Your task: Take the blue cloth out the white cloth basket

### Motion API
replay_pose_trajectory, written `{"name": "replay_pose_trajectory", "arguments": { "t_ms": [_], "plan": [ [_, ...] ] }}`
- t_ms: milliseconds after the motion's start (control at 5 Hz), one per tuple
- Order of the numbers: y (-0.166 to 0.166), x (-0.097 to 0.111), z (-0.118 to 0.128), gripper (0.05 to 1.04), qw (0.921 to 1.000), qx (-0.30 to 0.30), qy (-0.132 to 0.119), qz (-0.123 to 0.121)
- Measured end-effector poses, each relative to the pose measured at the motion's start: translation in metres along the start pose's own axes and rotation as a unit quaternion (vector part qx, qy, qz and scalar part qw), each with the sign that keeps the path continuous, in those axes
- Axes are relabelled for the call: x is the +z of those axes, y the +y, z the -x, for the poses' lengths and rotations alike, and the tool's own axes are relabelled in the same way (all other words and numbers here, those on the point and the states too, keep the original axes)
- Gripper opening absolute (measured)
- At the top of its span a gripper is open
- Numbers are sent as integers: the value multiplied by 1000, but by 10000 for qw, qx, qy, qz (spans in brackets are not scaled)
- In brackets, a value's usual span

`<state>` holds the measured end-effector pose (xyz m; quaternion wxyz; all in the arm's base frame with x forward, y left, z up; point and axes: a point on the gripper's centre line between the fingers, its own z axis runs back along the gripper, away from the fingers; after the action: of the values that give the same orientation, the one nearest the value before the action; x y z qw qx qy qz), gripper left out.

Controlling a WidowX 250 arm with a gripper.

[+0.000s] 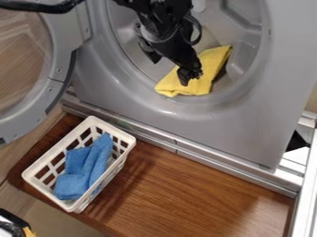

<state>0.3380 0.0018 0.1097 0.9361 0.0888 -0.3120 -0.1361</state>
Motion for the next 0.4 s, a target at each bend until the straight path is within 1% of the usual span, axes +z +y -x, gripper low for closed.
{"name": "replay_pose_trajectory", "arguments": {
  "t_ms": [200, 400],
  "plan": [
    [-3, -6, 8, 1001, 9999, -9, 147, 42],
    [0, -7, 40, 1001, 9989, -36, 478, 5]
  ]
}}
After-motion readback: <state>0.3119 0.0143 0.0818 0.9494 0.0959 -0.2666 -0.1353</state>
